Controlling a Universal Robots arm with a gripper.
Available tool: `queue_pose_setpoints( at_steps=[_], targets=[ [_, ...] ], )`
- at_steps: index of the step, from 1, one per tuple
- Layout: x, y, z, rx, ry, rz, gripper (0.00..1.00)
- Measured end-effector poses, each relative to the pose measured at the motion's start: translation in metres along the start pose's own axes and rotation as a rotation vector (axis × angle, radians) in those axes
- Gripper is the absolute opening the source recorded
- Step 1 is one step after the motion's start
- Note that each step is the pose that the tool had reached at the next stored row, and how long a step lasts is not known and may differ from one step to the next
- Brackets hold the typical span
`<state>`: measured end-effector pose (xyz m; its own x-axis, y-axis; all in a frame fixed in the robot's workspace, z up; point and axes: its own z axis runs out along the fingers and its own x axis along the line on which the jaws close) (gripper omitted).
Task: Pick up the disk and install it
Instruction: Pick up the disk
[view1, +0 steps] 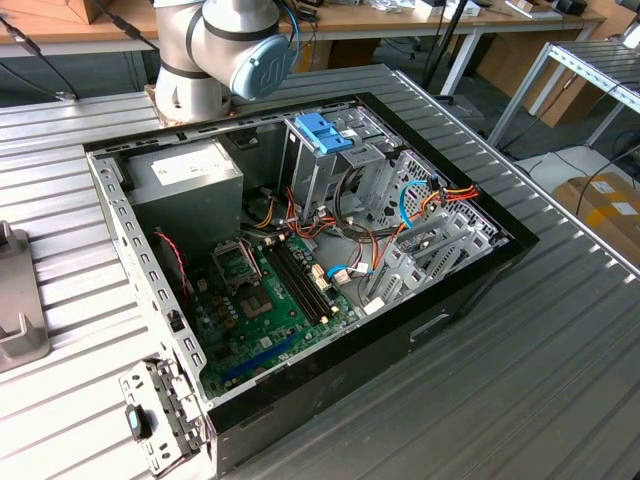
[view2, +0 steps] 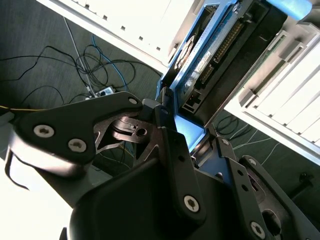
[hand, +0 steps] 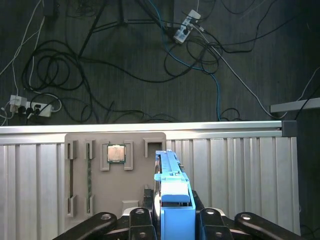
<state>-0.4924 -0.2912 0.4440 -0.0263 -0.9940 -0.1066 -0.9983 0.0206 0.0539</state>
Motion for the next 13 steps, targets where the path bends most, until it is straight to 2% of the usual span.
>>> queue_pose_setpoints(
  at_steps=[13],
  targets=[
    [-0.0007,0.0004,-0.0068,0.0000,0.0000,0.000,0.37]
  ],
)
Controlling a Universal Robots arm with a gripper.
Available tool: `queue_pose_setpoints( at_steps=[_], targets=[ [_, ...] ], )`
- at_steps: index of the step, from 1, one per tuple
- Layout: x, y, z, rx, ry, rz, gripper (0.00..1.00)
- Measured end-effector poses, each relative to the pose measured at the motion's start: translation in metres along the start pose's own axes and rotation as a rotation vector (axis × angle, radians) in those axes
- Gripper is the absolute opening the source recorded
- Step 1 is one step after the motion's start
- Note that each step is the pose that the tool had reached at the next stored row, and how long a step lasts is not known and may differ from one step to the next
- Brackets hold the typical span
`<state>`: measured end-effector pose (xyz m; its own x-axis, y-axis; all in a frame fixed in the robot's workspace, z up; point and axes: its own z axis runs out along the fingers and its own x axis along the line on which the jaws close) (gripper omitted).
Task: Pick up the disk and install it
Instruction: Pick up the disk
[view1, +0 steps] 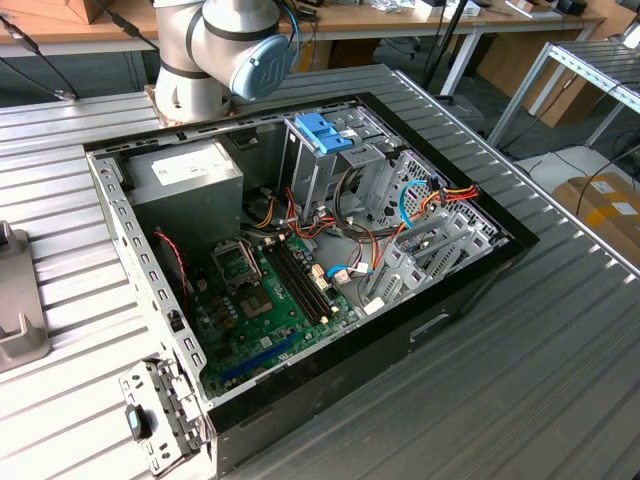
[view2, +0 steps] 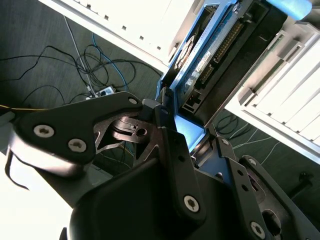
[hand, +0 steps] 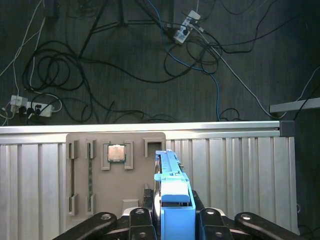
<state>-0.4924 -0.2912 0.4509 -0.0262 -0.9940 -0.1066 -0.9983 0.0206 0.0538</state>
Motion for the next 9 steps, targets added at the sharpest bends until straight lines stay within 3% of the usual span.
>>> queue_pose_setpoints(
  at_steps=[9],
  targets=[
    [-0.0004,0.0002,-0.0040,-0.0001,0.0000,0.000,0.37]
  ],
)
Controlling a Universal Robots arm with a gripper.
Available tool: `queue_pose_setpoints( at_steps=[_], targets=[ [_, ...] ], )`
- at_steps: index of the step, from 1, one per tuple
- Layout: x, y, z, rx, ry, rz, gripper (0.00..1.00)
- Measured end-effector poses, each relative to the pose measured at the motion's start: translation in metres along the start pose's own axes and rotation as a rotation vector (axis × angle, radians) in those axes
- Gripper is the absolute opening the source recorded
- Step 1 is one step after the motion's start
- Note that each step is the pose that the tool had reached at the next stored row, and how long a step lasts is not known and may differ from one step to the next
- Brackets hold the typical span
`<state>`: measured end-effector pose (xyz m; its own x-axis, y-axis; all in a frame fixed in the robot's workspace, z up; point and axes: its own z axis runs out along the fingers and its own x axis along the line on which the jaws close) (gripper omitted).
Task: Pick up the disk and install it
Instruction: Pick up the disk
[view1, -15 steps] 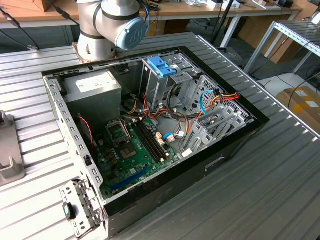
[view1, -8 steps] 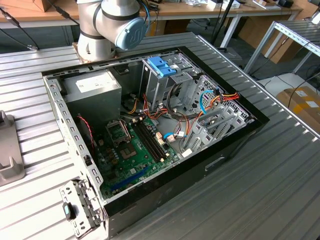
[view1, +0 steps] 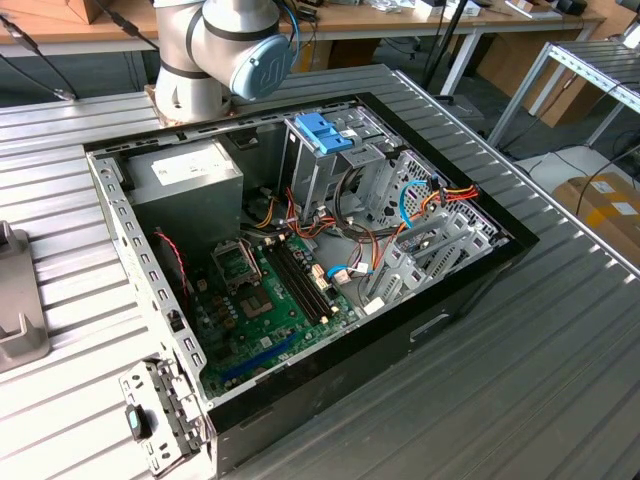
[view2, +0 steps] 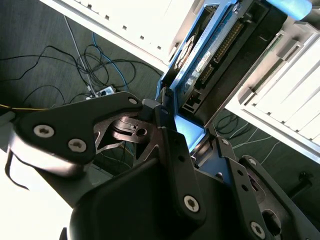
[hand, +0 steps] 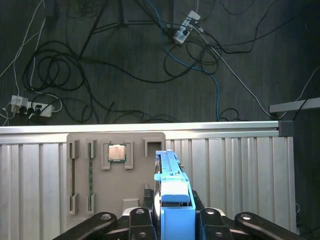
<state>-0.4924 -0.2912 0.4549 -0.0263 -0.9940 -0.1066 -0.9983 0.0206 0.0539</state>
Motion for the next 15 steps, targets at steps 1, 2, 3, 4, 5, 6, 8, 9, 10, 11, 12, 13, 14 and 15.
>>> queue_pose_setpoints(
  at_steps=[1,2,3,4,5,6,8,9,10,11,12,13,14,15],
  targets=[
    [0.0000,0.0000,-0.0003,0.0000,0.0000,0.000,0.37],
    [-0.0001,0.0000,-0.0007,0.0000,0.0000,0.000,0.37],
    [-0.0001,0.0001,-0.0011,0.0000,0.0000,0.000,0.37],
    [-0.0002,0.0001,-0.0022,0.0000,0.0000,0.000,0.37],
    [-0.0003,0.0002,-0.0029,0.0000,0.0000,0.000,0.37],
    [-0.0004,0.0002,-0.0034,0.0001,0.0000,0.000,0.37],
    [-0.0005,0.0002,-0.0046,-0.0001,0.0000,0.000,0.37],
    [-0.0005,0.0003,-0.0051,0.0000,0.0000,0.000,0.37],
    [-0.0006,0.0003,-0.0054,0.0001,-0.0001,0.000,0.37],
    [-0.0006,0.0003,-0.0060,-0.0001,0.0000,0.000,0.37],
    [-0.0007,0.0004,-0.0064,0.0000,0.0000,0.000,0.37],
    [-0.0007,0.0004,-0.0069,0.0000,0.0000,0.000,0.37],
    [-0.0008,0.0004,-0.0073,0.0000,0.0000,0.000,0.37],
    [-0.0008,0.0004,-0.0079,0.0000,0.0000,0.000,0.37]
  ],
)
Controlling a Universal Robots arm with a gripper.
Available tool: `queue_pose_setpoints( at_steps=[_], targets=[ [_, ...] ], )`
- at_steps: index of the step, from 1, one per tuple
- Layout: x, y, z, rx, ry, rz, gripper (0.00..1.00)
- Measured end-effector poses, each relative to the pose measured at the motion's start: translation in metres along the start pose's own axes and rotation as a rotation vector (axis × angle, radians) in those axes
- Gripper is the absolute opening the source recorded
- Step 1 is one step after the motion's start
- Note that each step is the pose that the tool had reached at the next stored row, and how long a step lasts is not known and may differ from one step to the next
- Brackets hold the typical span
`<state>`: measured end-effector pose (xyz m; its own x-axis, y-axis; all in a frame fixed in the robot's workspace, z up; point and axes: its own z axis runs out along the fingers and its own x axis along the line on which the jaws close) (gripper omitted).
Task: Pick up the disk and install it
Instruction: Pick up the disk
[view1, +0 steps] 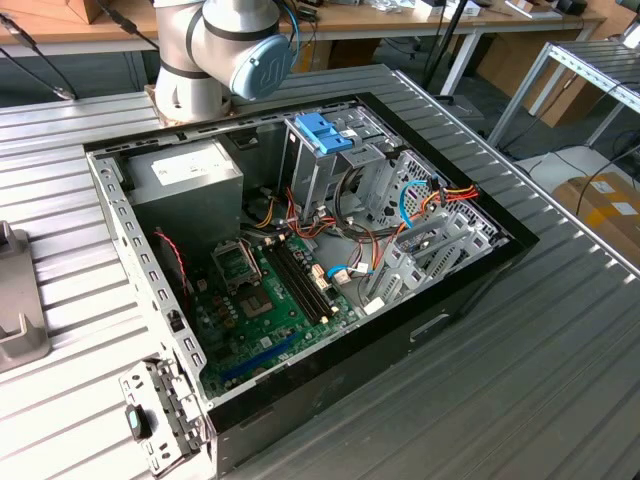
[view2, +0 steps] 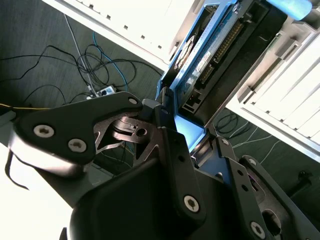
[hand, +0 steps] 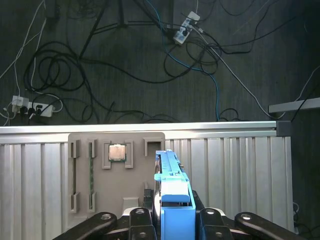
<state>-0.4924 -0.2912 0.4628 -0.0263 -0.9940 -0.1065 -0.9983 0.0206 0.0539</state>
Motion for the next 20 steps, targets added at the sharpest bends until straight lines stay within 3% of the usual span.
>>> queue_pose_setpoints(
  at_steps=[20],
  targets=[
    [-0.0017,0.0009,-0.0159,0.0000,0.0000,0.000,0.37]
  ],
)
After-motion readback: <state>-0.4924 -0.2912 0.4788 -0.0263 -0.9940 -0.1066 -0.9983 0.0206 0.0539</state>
